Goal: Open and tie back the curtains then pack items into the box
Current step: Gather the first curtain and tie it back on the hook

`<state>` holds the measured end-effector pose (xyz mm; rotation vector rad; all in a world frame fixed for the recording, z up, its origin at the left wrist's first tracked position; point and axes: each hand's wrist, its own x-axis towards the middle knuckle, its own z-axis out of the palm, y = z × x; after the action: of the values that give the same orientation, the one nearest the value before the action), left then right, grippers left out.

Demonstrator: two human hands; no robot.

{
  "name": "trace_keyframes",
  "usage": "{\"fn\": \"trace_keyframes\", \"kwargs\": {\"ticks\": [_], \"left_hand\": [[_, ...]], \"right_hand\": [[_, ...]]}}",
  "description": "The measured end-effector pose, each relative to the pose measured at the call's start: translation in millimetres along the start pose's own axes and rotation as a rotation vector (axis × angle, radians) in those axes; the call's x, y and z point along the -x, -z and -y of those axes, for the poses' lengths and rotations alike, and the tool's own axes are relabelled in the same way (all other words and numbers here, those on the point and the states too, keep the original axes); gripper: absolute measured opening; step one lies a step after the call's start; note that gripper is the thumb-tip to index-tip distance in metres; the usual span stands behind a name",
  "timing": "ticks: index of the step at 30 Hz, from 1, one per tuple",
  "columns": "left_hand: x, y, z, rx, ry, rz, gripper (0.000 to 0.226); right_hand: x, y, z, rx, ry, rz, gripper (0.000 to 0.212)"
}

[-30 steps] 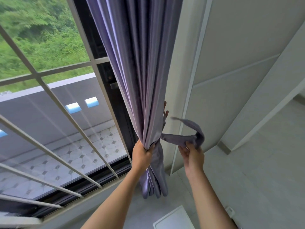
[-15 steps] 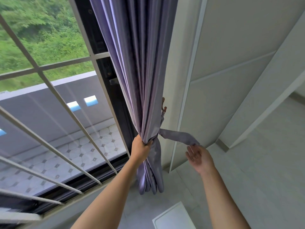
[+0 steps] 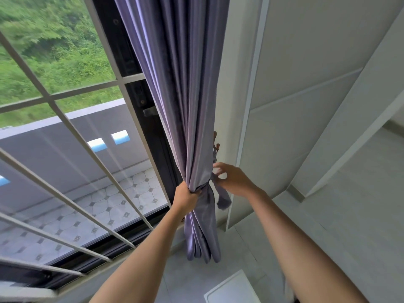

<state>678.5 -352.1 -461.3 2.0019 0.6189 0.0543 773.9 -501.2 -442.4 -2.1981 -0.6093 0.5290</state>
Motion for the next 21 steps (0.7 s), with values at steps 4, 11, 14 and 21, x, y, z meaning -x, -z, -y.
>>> {"fn": "trace_keyframes", "kwargs": {"ticks": [4, 11, 14, 21], "left_hand": [[-3.9, 2.2, 5.2, 0.046, 0.024, 0.020, 0.039], [-3.2, -3.8, 3.8, 0.207, 0.036, 0.053, 0.037], [-6.8, -0.2, 8.9, 0.181, 0.017, 0.050, 0.036], [-2.0, -1.4, 11.9, 0.126, -0.064, 0.000, 0.028]], "right_hand": [[-11.9, 1.6, -3.3, 0.188, 0.137, -0.115, 0.004], [-13.6, 1.7, -2.2, 0.595, 0.305, -0.362, 0.005], [-8.3, -1.2, -8.5, 0.574, 0.303, -0.256, 0.010], [14.8, -37.2, -23.5, 0.627, 0.219, -0.317, 0.029]]}}
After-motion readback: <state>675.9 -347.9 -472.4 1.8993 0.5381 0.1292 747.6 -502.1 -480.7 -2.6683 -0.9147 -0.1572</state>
